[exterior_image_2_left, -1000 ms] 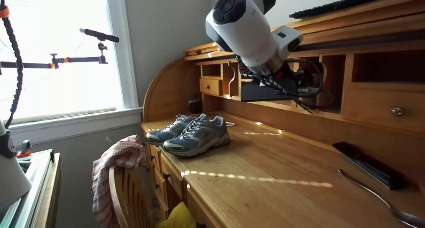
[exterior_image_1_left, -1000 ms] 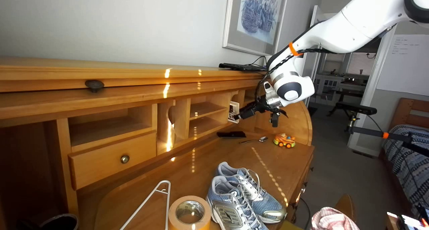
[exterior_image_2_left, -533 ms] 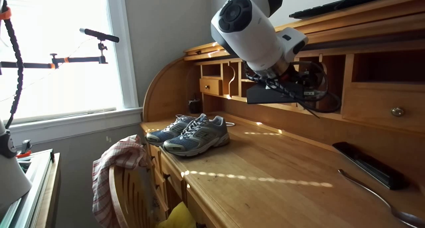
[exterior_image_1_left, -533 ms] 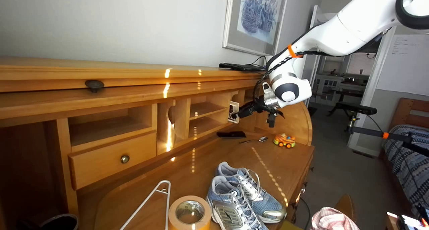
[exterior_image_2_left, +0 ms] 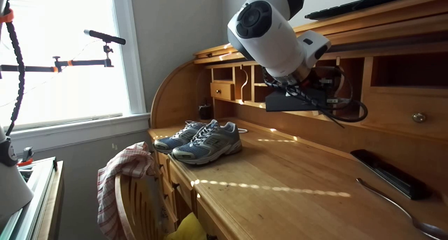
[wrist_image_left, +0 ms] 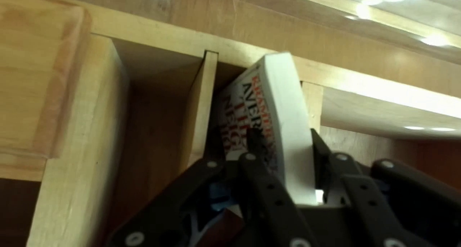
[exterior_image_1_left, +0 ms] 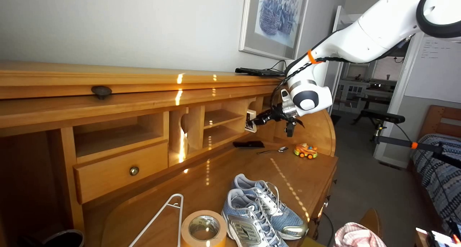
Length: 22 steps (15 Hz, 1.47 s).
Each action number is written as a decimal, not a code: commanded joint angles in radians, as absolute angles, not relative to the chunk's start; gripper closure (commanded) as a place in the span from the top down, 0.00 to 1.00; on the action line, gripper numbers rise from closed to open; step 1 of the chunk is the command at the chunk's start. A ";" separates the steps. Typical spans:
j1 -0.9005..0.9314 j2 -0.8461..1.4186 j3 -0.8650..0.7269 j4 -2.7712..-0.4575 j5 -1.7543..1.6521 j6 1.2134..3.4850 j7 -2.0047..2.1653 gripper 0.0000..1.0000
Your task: Move the book to the right side of the shelf.
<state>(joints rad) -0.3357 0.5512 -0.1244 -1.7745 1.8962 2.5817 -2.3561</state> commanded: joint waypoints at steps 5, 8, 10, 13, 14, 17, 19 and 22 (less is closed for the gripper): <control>-0.356 0.534 -0.130 -1.777 1.948 2.584 -2.377 0.05; -0.308 0.520 -0.194 -1.794 1.951 2.582 -2.336 0.05; -0.292 0.508 -0.213 -1.813 1.927 2.594 -2.294 0.05; -0.267 0.474 -0.234 -1.856 1.900 2.616 -2.241 0.05; -0.260 0.462 -0.240 -1.871 1.878 2.622 -2.218 0.05; -0.241 0.424 -0.252 -1.918 1.829 2.637 -2.166 0.05; -0.233 0.392 -0.257 -1.951 1.790 2.644 -2.133 0.05; -0.225 0.341 -0.259 -2.004 1.718 2.659 -2.077 0.05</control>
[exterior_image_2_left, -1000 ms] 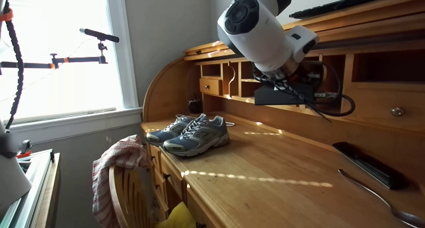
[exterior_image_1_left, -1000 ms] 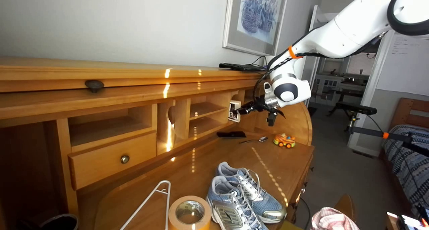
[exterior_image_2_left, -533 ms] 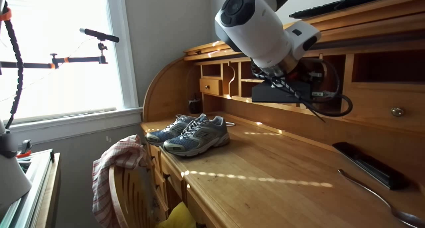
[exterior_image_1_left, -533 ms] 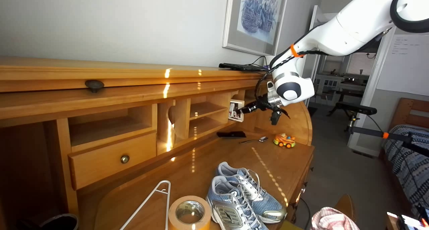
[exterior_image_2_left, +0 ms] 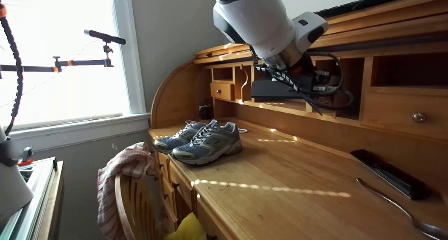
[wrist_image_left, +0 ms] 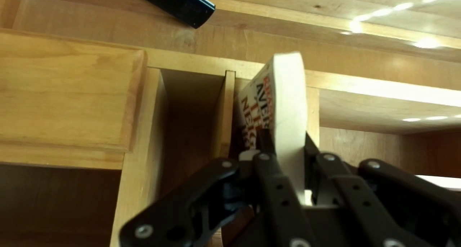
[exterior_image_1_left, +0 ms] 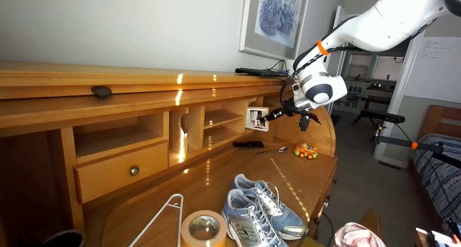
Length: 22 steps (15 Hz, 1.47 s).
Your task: Move the book to the right side of the shelf.
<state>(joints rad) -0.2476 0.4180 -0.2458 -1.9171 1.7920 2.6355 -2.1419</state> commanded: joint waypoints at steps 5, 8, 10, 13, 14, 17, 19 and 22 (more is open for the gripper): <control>-0.232 0.263 -0.254 -2.080 1.620 2.663 -1.993 0.05; -0.235 0.219 -0.255 -2.117 1.575 2.657 -1.939 0.05; -0.236 0.188 -0.258 -2.139 1.555 2.660 -1.916 0.05; -0.236 0.144 -0.264 -2.171 1.506 2.666 -1.877 0.05; -0.235 0.130 -0.266 -2.182 1.485 2.671 -1.862 0.05; -0.239 0.098 -0.274 -2.211 1.444 2.685 -1.829 0.05; -0.243 0.081 -0.280 -2.228 1.438 2.701 -1.817 0.05; -0.252 0.057 -0.289 -2.250 1.443 2.720 -1.809 0.05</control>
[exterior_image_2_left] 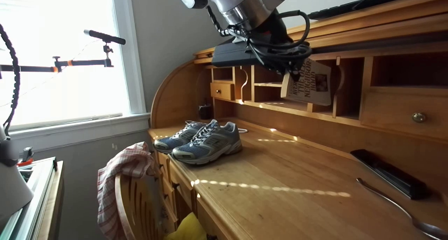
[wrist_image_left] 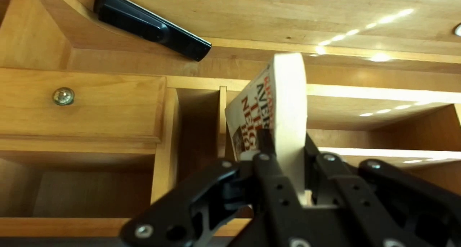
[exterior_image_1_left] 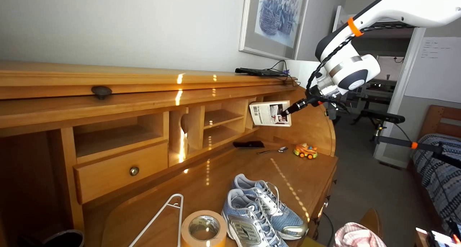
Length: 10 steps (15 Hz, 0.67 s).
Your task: Move the book to the right side of the shelf.
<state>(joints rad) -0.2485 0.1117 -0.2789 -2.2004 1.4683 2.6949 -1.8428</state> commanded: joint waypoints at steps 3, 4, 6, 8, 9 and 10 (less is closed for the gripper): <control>-0.257 0.035 -0.299 -2.266 1.453 2.729 -1.808 0.05; -0.259 0.033 -0.302 -2.267 1.456 2.729 -1.806 0.05; -0.265 0.037 -0.309 -2.252 1.466 2.718 -1.806 0.05; -0.269 0.056 -0.314 -2.233 1.462 2.704 -1.802 0.05; -0.269 0.066 -0.316 -2.224 1.459 2.701 -1.797 0.05; -0.270 0.077 -0.318 -2.216 1.455 2.691 -1.790 0.05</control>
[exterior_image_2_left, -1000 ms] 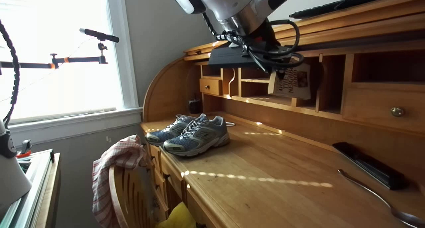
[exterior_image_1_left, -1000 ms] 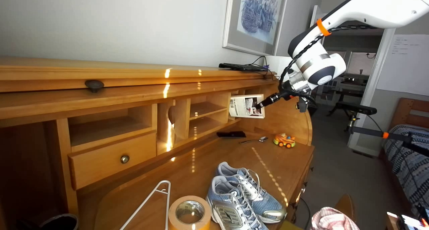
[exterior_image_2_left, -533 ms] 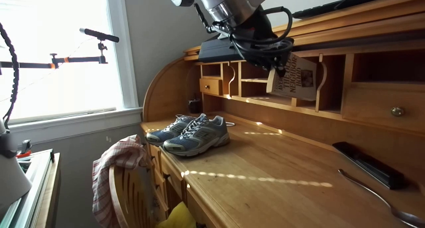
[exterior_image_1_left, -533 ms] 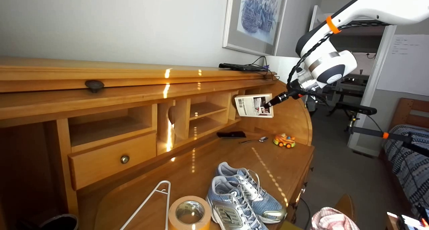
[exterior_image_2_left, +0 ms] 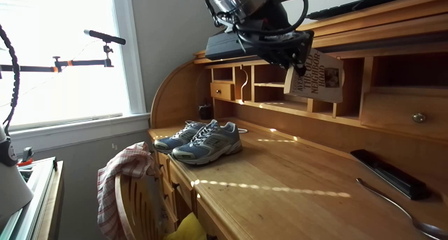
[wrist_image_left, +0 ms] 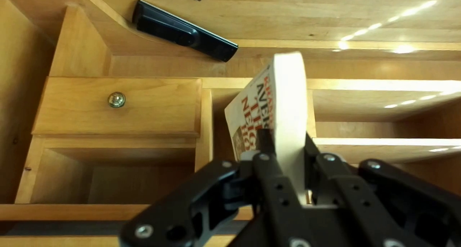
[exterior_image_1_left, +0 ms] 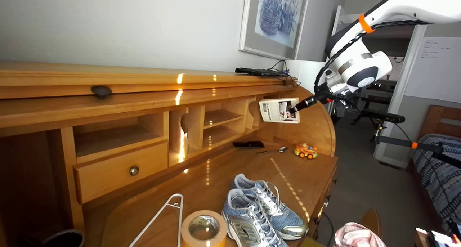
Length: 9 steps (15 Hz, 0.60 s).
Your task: Move the book to the right side of the shelf.
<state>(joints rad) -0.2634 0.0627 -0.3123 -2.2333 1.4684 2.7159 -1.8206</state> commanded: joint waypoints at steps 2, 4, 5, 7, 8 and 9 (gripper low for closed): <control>-0.270 0.097 -0.317 -2.201 1.452 2.689 -1.785 0.05; -0.270 0.113 -0.316 -2.190 1.456 2.682 -1.788 0.05; -0.270 0.121 -0.317 -2.183 1.456 2.681 -1.786 0.05; -0.273 0.138 -0.319 -2.162 1.463 2.681 -1.790 0.05; -0.275 0.147 -0.319 -2.152 1.462 2.675 -1.789 0.05; -0.276 0.154 -0.319 -2.142 1.460 2.672 -1.787 0.05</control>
